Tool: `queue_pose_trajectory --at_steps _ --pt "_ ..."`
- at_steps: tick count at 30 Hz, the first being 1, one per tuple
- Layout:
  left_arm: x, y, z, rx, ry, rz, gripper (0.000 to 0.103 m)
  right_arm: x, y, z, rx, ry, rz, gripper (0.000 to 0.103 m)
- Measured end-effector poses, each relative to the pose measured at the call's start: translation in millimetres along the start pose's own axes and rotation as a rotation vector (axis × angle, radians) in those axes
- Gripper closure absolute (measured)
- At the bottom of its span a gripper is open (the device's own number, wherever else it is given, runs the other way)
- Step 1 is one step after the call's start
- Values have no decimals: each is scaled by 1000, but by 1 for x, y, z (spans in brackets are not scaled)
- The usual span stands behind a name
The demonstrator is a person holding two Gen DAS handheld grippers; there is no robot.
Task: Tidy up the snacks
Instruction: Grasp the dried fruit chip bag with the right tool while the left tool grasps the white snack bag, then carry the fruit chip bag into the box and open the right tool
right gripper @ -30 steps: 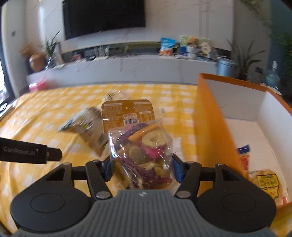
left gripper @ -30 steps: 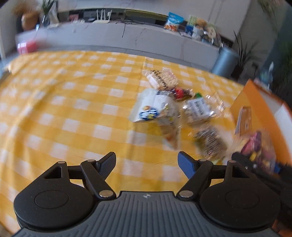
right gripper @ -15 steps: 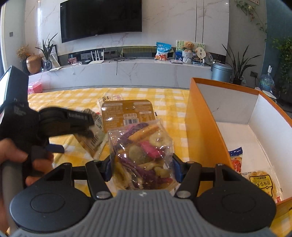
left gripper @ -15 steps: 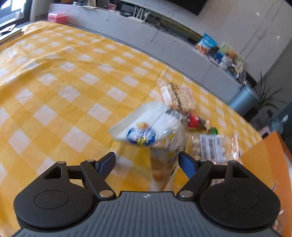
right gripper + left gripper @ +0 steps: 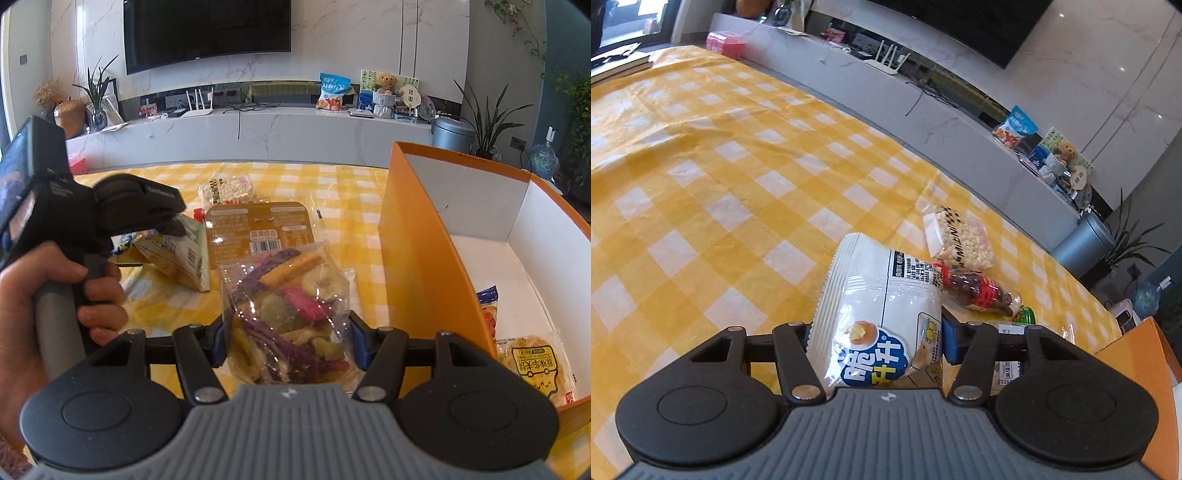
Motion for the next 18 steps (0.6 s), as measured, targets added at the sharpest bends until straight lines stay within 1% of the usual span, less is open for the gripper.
queue_pose_trajectory --at_steps 3,6,7,12,18 --pt "6 6 3 13 10 -18 48 0 -1 2 -2 6 -1 43" --pt "9 16 7 1 1 -5 49 1 -1 2 -7 14 0 43" --pt "10 20 9 0 -2 -11 49 1 -2 2 -7 18 0 43" --pt "13 37 15 27 29 -93 50 4 -1 0 -16 30 12 43" --pt "25 70 16 -19 106 -202 50 7 9 -2 -47 60 27 43"
Point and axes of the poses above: each gripper's, at about its wrist camera, not at the fingertips, and y roughly against the way its jaws point, x to its left, z to its top, the point moved 3 cm from there along -y, roughly the way its jaws point, and after that the axes turned 7 degrees about -y, right-handed, at the moved point
